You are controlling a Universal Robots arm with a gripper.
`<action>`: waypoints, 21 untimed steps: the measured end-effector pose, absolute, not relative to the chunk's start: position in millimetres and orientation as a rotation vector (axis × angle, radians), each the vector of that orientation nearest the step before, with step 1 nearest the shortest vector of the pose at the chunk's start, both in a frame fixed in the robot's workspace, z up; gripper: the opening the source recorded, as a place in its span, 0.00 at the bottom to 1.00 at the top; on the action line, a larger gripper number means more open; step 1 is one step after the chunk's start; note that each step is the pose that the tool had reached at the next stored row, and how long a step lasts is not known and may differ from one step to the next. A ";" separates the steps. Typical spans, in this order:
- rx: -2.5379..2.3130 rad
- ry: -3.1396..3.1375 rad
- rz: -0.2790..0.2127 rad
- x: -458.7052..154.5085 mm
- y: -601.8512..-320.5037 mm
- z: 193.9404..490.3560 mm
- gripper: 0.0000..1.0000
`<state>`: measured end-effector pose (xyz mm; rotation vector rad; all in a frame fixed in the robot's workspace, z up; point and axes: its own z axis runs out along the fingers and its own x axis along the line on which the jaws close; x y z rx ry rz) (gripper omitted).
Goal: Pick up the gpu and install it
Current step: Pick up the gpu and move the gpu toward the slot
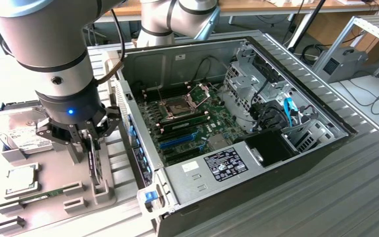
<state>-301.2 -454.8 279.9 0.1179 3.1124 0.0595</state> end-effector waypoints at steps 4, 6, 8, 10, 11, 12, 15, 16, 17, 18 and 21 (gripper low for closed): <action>0.118 3.112 0.059 -301.2 -454.8 281.3 0.26; 0.118 3.112 0.059 -301.2 -454.8 281.9 0.26; 0.118 3.112 0.059 -301.2 -454.8 282.5 0.26; 0.118 3.112 0.059 -301.2 -454.9 283.2 0.26; 0.118 3.112 0.059 -301.2 -454.8 283.4 0.26; 0.118 3.112 0.059 -301.2 -454.8 283.8 0.26; 0.118 3.112 0.059 -301.2 -454.9 285.0 0.26; 0.118 3.112 0.059 -301.2 -454.8 285.3 0.26; 0.118 3.112 0.059 -301.2 -454.8 285.7 0.26; 0.118 3.112 0.059 -301.2 -454.8 286.0 0.26; 0.118 3.112 0.059 -301.2 -454.8 287.5 0.26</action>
